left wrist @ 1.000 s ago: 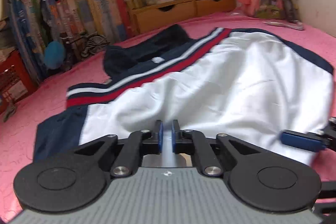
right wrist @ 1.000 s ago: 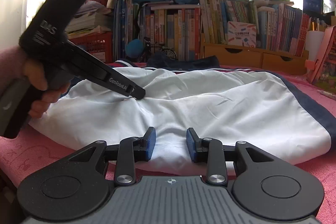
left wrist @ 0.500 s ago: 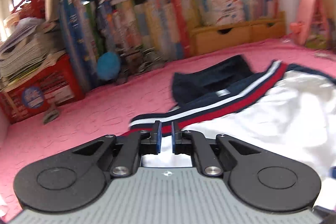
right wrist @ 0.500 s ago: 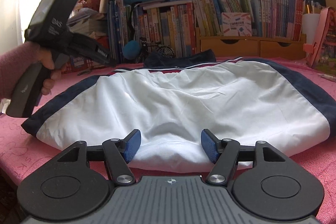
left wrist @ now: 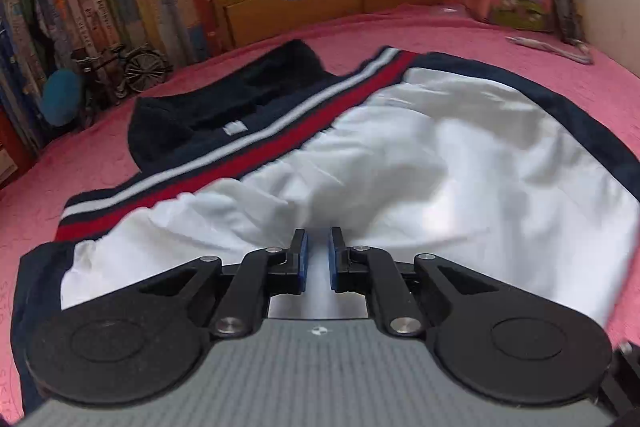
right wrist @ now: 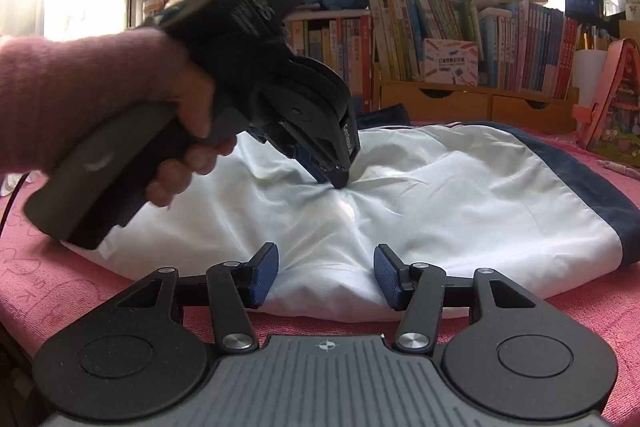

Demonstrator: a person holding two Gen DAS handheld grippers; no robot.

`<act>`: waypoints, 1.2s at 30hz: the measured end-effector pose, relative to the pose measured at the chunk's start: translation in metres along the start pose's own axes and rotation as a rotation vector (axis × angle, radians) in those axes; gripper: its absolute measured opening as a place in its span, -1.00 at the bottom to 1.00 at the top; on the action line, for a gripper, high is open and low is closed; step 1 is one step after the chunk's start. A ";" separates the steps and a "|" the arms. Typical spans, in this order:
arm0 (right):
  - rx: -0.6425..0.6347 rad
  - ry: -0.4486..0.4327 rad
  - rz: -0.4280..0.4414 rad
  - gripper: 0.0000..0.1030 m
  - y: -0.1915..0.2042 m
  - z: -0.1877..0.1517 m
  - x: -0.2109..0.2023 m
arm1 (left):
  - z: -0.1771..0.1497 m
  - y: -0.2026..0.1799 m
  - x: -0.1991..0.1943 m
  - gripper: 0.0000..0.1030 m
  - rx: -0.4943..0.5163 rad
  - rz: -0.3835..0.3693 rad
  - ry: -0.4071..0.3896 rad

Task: Fold clothes

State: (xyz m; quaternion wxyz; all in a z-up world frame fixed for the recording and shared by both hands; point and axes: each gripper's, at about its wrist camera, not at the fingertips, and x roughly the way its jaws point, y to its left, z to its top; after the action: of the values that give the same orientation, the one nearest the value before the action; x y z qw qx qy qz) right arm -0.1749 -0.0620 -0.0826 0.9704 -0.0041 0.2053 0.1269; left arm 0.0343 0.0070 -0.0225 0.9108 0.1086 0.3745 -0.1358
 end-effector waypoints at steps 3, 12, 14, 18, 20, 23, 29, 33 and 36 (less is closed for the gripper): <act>0.000 -0.002 0.007 0.05 0.000 -0.001 0.000 | 0.019 0.012 0.024 -0.80 -0.070 0.013 0.002; 0.018 0.011 0.014 0.09 -0.004 0.009 -0.002 | 0.027 0.006 0.033 -0.82 -0.032 0.056 -0.021; 0.046 -0.004 -0.003 0.09 -0.008 0.017 -0.001 | 0.026 0.003 0.033 -0.85 -0.026 0.064 -0.024; 0.089 0.040 -0.007 0.09 -0.014 0.015 0.013 | 0.026 -0.001 0.033 -0.84 -0.004 0.077 -0.030; 0.050 0.025 -0.022 0.06 -0.009 0.007 0.013 | 0.027 0.001 0.033 -0.84 -0.003 0.066 -0.028; 0.019 0.005 -0.035 0.05 -0.003 0.001 0.009 | 0.036 0.012 0.032 -0.82 -0.008 0.029 -0.017; 0.018 0.005 -0.035 0.05 -0.003 0.002 0.010 | 0.052 0.045 -0.017 -0.46 -0.216 0.063 -0.091; 0.015 -0.002 -0.037 0.05 -0.002 0.002 0.011 | 0.022 0.030 -0.051 -0.30 -0.192 -0.089 0.038; 0.015 -0.006 -0.043 0.05 -0.002 0.002 0.010 | -0.002 0.014 -0.052 -0.28 -0.247 -0.192 0.236</act>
State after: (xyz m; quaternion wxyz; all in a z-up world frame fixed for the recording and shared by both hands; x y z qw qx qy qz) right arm -0.1647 -0.0609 -0.0854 0.9735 -0.0007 0.2034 0.1044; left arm 0.0019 0.0300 0.0144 0.8499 -0.0250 0.5011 -0.1612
